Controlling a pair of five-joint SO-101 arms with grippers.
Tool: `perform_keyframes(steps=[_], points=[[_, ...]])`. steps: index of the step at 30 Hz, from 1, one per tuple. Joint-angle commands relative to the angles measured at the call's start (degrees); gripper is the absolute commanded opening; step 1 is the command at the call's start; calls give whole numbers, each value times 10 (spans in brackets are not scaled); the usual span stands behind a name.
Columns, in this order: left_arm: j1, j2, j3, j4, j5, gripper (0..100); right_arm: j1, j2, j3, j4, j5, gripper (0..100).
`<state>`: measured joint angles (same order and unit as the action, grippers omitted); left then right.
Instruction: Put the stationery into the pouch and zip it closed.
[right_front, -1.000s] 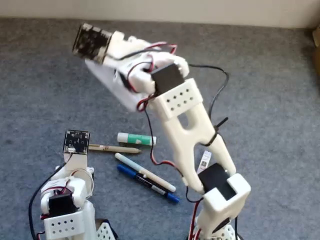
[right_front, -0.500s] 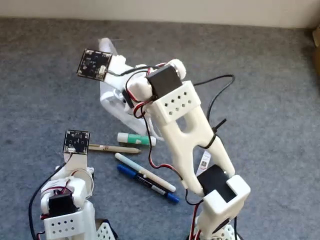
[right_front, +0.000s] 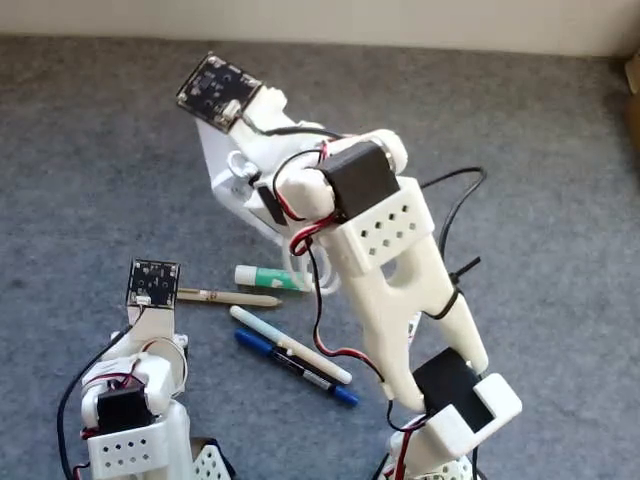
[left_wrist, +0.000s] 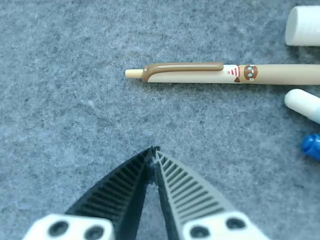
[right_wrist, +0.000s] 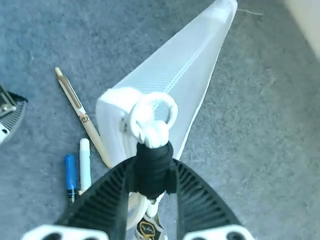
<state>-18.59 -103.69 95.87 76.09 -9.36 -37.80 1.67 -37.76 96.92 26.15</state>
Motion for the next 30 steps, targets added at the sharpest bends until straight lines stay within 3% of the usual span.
perform_keyframes(steps=[1,7,14,30], points=[[-6,-2,13,4,6,7,-9,-37,-24,7,-43,3],[-4,-2,13,4,5,7,-52,-36,-23,30,-52,3],[74,-2,13,5,6,7,-60,-35,-22,39,-53,3],[75,-5,6,3,4,7,-59,-38,15,35,-52,3]])
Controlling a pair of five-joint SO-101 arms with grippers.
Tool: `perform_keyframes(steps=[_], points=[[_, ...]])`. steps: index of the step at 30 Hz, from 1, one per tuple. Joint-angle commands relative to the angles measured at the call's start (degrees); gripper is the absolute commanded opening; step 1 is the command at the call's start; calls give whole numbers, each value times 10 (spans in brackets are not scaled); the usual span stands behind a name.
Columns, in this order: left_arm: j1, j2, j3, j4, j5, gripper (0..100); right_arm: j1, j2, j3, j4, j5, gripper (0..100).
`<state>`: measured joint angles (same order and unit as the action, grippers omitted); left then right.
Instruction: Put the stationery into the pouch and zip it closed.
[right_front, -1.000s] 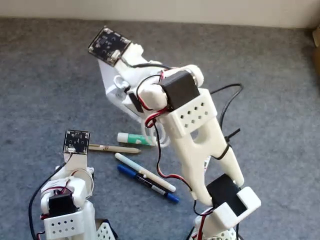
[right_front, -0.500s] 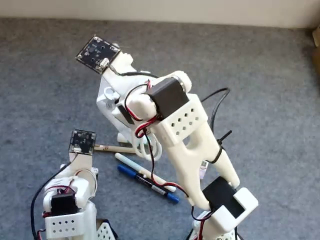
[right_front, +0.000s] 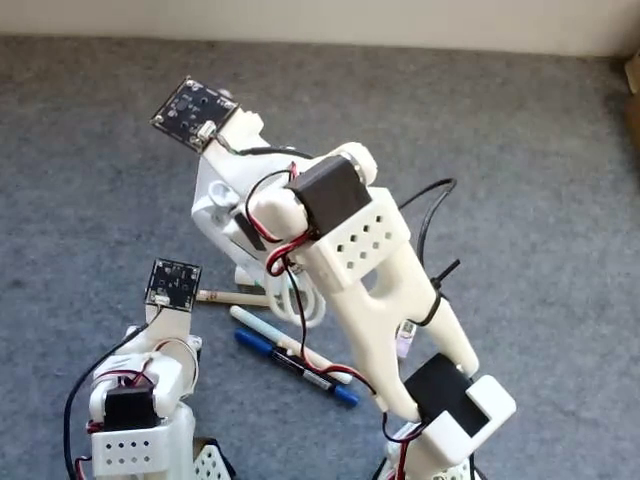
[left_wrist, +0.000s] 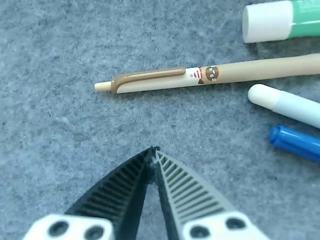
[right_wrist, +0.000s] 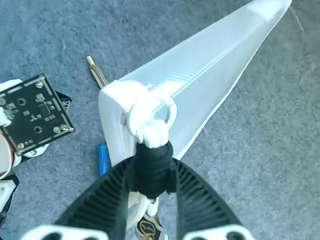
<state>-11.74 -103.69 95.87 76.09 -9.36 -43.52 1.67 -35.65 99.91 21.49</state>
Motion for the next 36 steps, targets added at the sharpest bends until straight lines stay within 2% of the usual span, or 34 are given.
perform_keyframes(steps=[1,4,7,16,20,30,36], points=[[7,-5,-1,3,4,7,-2,-38,-6,5,-5,3],[-2,-5,-43,4,4,6,-3,-39,-6,5,-5,3],[-41,-5,-95,2,4,6,-3,-39,-6,5,-5,3],[-125,-5,-177,-63,7,6,-3,-39,-5,6,-5,3],[-131,-5,-190,-97,7,7,-3,-39,-4,6,-5,3],[-128,-5,-291,-111,10,6,-3,-39,-3,7,-5,3],[-128,-3,-302,-142,153,37,-3,-39,-3,7,-5,3]])
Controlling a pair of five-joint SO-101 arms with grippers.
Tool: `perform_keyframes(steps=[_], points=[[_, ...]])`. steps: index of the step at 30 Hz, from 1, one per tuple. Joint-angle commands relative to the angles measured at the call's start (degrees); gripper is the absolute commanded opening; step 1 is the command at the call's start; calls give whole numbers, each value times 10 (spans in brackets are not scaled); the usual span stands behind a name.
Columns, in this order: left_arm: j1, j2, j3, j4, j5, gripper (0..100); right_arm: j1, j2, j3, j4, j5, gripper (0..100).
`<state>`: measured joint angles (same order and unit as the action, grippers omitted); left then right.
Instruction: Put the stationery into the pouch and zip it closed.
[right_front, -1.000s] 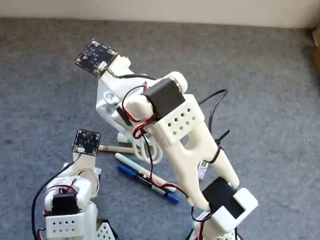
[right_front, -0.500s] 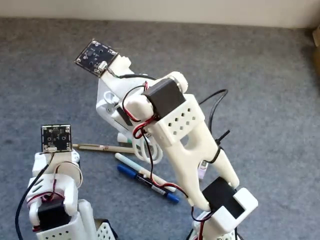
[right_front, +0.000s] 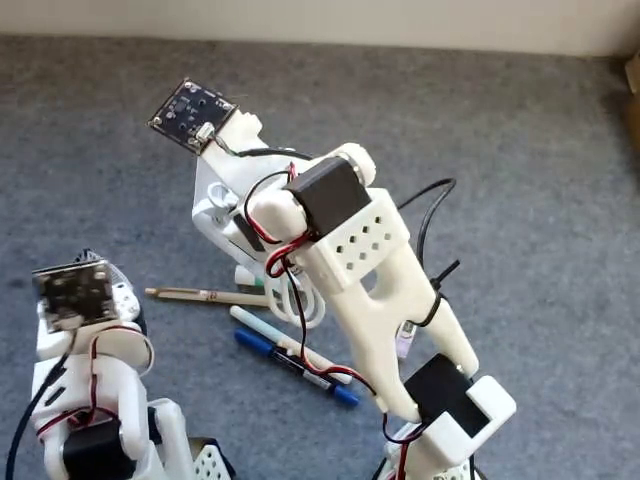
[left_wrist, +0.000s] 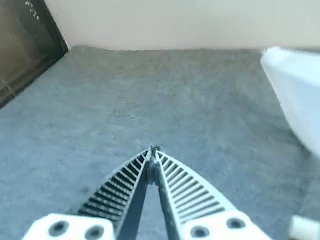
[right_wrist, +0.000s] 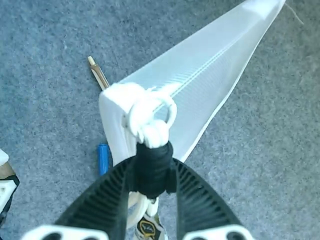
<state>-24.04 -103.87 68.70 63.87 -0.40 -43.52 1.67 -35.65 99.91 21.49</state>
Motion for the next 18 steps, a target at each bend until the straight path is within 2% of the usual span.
perform_keyframes(steps=[1,4,8,18], points=[[-5,-1,-30,-23,83,62,-2,-39,-3,7,-5,3],[-5,0,-41,-23,131,135,-1,-39,-1,7,-5,3],[20,0,-59,-25,138,192,-4,-39,-1,8,-5,3],[138,0,-93,-22,135,200,-6,-39,27,6,-5,3]])
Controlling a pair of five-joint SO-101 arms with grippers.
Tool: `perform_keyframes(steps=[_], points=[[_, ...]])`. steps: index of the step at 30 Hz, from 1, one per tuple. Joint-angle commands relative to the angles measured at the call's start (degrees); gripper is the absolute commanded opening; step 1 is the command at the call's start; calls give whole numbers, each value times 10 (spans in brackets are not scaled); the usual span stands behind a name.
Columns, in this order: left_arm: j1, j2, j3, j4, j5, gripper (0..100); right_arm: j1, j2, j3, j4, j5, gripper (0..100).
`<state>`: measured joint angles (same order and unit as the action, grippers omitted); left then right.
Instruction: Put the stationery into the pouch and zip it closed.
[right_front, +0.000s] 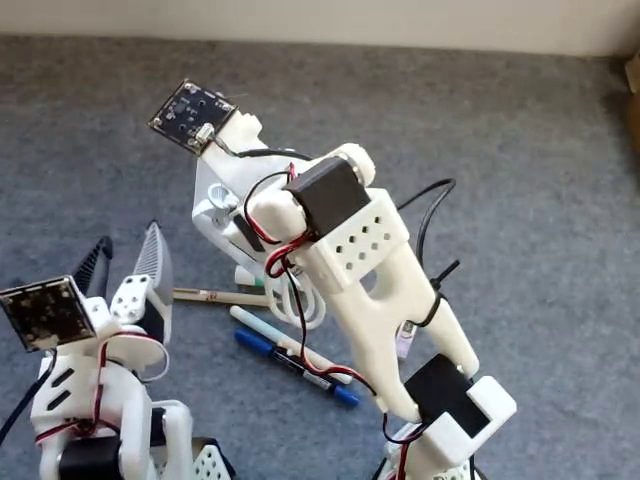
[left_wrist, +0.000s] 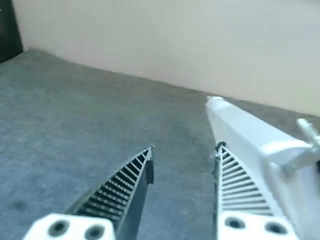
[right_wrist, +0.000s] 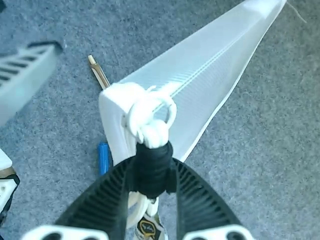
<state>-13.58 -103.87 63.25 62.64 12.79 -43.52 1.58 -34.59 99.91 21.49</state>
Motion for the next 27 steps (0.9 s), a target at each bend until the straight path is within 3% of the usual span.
perform_keyframes(steps=[1,6,13,20,27], points=[[42,0,-44,-10,4,200,-11,-38,24,5,-5,3],[70,0,-52,-8,2,200,-16,-38,36,5,-4,3],[124,-2,-60,63,-62,200,-21,-38,40,5,-4,3],[121,-1,-46,69,-67,200,-31,-38,41,6,-4,3],[71,0,8,34,-67,200,-31,-38,42,8,-4,3]])
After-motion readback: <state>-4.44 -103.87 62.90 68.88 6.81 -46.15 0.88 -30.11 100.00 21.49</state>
